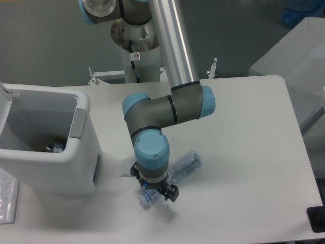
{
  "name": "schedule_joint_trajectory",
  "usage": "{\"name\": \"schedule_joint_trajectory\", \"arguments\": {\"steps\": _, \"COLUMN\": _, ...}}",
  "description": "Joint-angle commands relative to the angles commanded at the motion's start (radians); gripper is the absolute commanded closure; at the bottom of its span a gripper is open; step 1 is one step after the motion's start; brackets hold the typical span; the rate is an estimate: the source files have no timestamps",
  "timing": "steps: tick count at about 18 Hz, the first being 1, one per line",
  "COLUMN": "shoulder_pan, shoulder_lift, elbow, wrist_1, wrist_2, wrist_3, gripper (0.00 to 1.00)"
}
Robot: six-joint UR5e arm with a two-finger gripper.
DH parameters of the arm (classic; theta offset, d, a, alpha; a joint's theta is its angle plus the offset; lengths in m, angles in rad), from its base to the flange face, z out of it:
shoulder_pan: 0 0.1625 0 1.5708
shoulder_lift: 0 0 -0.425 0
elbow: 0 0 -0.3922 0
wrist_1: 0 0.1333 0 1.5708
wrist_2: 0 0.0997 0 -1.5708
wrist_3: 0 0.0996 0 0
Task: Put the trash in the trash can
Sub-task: 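Close the gripper on the bottle's capped end and lift it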
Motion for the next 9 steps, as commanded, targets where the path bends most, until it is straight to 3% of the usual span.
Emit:
{"name": "schedule_joint_trajectory", "arguments": {"steps": 3, "shoulder_pan": -0.014, "shoulder_lift": -0.014, "elbow": 0.003, "wrist_1": 0.003, "wrist_2": 0.022, "wrist_3": -0.023, "gripper": 0.0}}
{"name": "schedule_joint_trajectory", "arguments": {"steps": 4, "shoulder_pan": -0.014, "shoulder_lift": -0.018, "elbow": 0.005, "wrist_1": 0.003, "wrist_2": 0.022, "wrist_3": -0.043, "gripper": 0.07}}
{"name": "schedule_joint_trajectory", "arguments": {"steps": 5, "shoulder_pan": -0.014, "shoulder_lift": -0.018, "elbow": 0.012, "wrist_1": 0.002, "wrist_2": 0.022, "wrist_3": -0.048, "gripper": 0.22}}
{"name": "schedule_joint_trajectory", "arguments": {"steps": 7, "shoulder_pan": -0.014, "shoulder_lift": -0.018, "elbow": 0.017, "wrist_1": 0.002, "wrist_2": 0.023, "wrist_3": -0.048, "gripper": 0.41}}
{"name": "schedule_joint_trajectory", "arguments": {"steps": 9, "shoulder_pan": -0.014, "shoulder_lift": -0.015, "elbow": 0.02, "wrist_1": -0.003, "wrist_2": 0.023, "wrist_3": -0.048, "gripper": 0.52}}
